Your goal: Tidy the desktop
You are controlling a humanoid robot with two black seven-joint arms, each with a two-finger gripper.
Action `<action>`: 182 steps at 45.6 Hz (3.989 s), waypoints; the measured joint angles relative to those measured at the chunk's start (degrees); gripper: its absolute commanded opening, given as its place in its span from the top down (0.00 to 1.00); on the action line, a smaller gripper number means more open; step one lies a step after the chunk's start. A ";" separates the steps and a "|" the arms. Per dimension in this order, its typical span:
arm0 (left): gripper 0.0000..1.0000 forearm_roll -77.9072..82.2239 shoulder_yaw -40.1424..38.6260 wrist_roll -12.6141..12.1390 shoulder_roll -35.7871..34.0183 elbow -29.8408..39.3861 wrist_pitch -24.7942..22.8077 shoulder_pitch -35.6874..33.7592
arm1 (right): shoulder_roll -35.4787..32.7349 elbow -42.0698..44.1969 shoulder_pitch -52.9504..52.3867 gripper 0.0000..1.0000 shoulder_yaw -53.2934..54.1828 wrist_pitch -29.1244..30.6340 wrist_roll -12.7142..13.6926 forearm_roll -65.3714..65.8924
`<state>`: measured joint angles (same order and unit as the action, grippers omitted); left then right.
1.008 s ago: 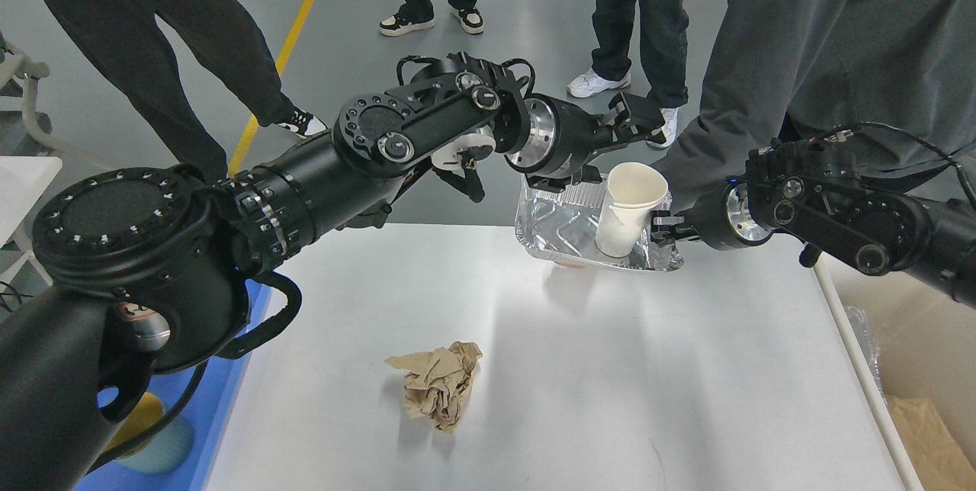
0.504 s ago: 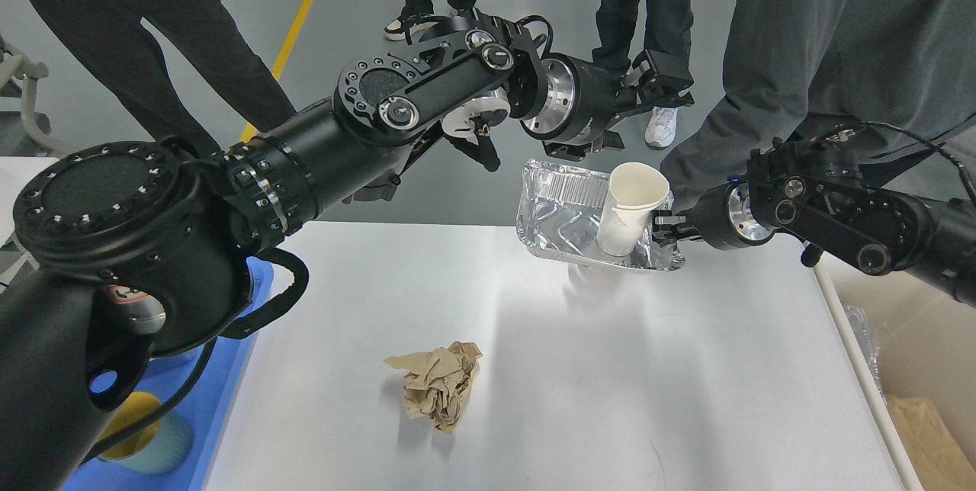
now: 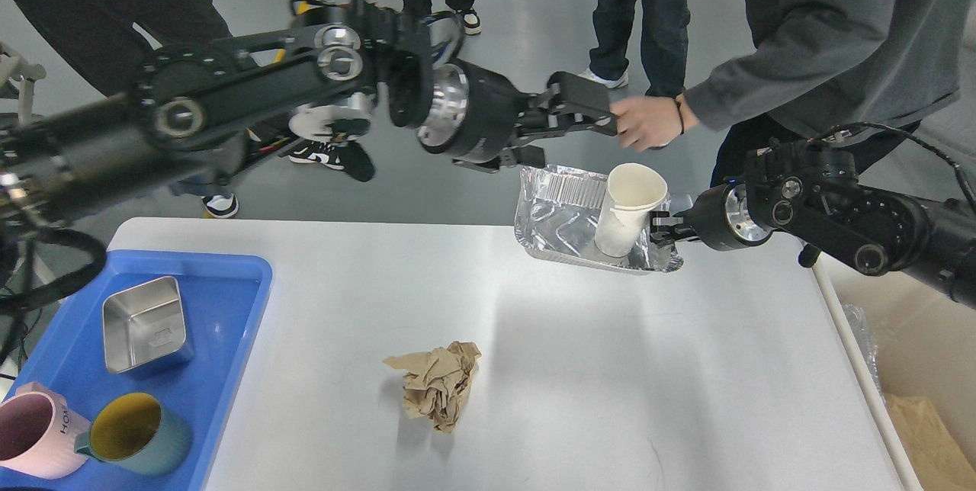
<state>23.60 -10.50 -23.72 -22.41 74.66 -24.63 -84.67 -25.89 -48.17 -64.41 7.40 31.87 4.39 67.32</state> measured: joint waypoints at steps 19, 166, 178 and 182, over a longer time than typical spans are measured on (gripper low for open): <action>0.08 1.90 2.47 6.94 -48.76 17.80 -12.26 7.53 | 0.11 0.12 0.33 1.00 -0.02 -0.01 0.05 0.00; 0.08 39.42 6.37 7.67 -2.12 -2.08 -2.25 32.61 | -1.86 -0.09 -0.16 1.00 0.00 0.01 0.01 -0.09; 0.08 41.48 6.37 7.37 3.57 -7.75 -1.06 34.97 | -1.80 -0.09 0.03 1.00 0.15 -0.09 0.01 -0.09; 0.08 41.99 6.37 7.27 5.16 -9.44 -1.02 35.49 | -1.82 -0.09 0.10 1.00 0.18 -0.14 0.01 -0.09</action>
<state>65.59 -4.13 -16.46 -17.25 65.21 -25.65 -49.18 -27.71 -48.26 -64.32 7.59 31.73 4.40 67.23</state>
